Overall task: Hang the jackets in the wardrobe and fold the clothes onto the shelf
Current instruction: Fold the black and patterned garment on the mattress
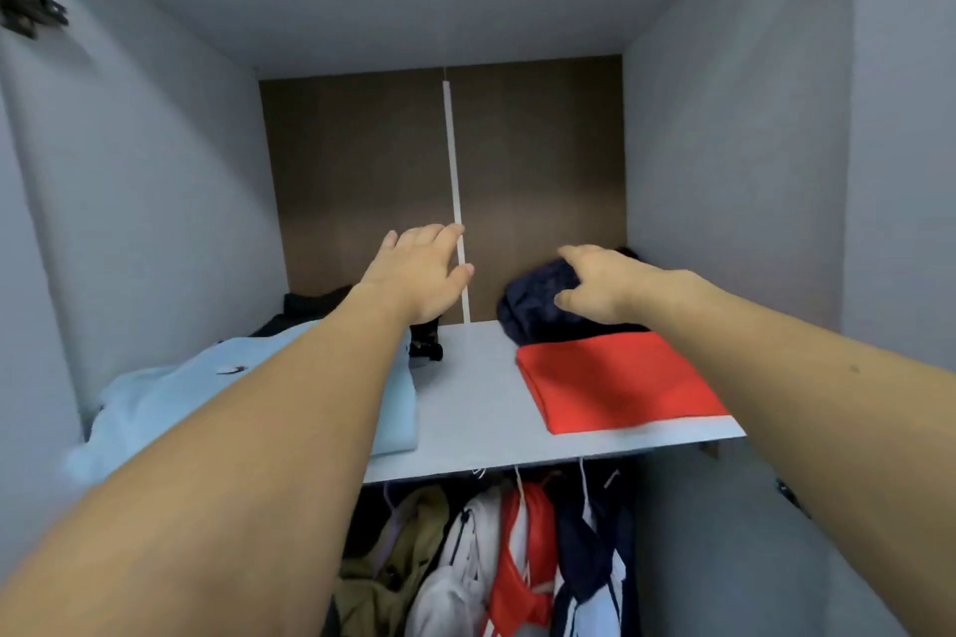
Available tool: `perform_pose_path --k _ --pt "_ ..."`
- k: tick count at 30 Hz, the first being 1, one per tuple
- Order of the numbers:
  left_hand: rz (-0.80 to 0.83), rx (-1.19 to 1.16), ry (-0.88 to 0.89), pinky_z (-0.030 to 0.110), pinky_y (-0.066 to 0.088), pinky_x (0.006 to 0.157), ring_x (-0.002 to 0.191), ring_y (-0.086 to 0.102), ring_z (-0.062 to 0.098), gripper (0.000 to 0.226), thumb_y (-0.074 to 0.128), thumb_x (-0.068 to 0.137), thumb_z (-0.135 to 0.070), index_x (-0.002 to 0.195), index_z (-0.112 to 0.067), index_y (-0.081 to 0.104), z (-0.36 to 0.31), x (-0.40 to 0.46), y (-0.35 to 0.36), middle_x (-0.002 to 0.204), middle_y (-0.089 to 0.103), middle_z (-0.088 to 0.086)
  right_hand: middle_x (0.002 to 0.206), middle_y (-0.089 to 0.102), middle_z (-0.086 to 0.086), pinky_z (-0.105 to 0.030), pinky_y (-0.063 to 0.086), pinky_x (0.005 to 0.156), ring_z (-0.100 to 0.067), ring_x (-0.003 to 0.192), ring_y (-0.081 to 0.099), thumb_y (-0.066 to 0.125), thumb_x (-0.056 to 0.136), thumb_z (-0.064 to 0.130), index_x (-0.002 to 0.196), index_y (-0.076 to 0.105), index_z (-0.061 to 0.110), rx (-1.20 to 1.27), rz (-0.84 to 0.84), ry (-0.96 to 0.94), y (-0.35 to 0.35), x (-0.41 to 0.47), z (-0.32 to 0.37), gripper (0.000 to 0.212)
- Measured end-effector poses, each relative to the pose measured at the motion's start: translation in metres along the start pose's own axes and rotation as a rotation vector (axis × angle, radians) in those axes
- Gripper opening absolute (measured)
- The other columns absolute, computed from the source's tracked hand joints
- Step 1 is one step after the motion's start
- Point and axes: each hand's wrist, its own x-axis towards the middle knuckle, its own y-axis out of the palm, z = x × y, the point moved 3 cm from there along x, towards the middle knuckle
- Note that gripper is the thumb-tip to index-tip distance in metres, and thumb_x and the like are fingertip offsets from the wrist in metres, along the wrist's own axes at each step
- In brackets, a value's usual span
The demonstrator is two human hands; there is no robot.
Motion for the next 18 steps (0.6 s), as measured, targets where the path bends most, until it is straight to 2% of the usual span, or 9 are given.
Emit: perform_pose_path --k 5,9,12,14,18 --pt "-0.102 -0.114 0.159 0.049 0.017 0.120 0.144 0.029 0.026 0.060 0.041 0.101 -0.042 0.154 -0.017 0.027 -0.061 -0.019 -0.024 0.157 0.034 0.006 0.151 0.036 -0.014 -0.034 0.036 0.105 -0.031 0.135 0.039 0.053 0.093 0.028 0.147 0.033 0.007 -0.041 -0.078 0.111 -0.043 -0.079 -0.020 0.061" --pt "-0.202 -0.218 0.298 0.044 0.025 0.116 0.138 0.036 0.029 0.056 0.045 0.100 -0.035 0.150 -0.011 0.034 -0.097 -0.043 -0.040 0.152 0.039 0.010 0.153 0.034 -0.013 -0.040 0.034 0.111 -0.031 0.137 0.037 0.051 0.093 0.027 0.147 0.032 0.007 -0.086 -0.137 0.209 -0.065 -0.142 -0.017 0.061" --pt "-0.217 -0.332 0.374 0.040 0.029 0.113 0.133 0.040 0.032 0.054 0.049 0.099 -0.028 0.147 -0.008 0.038 -0.120 -0.065 -0.047 0.149 0.041 0.011 0.158 0.026 -0.009 -0.035 0.028 0.113 -0.027 0.142 0.031 0.051 0.095 0.029 0.154 0.022 0.012 -0.139 -0.110 0.254 -0.073 -0.192 -0.013 0.068" --pt "-0.222 -0.438 0.388 0.038 0.029 0.112 0.135 0.038 0.031 0.053 0.050 0.099 -0.026 0.148 -0.008 0.037 -0.134 -0.080 -0.055 0.152 0.038 0.010 0.160 0.022 -0.007 -0.032 0.024 0.114 -0.024 0.145 0.026 0.051 0.096 0.028 0.155 0.018 0.013 -0.161 -0.113 0.268 -0.084 -0.225 -0.011 0.070" --pt "-0.308 -0.545 0.447 0.039 0.026 0.117 0.141 0.032 0.029 0.055 0.051 0.099 -0.025 0.148 -0.008 0.036 -0.173 -0.112 -0.090 0.156 0.033 0.011 0.160 0.023 -0.003 -0.031 0.024 0.114 -0.020 0.145 0.026 0.049 0.096 0.028 0.155 0.020 0.017 -0.173 -0.224 0.318 -0.125 -0.299 -0.009 0.066"
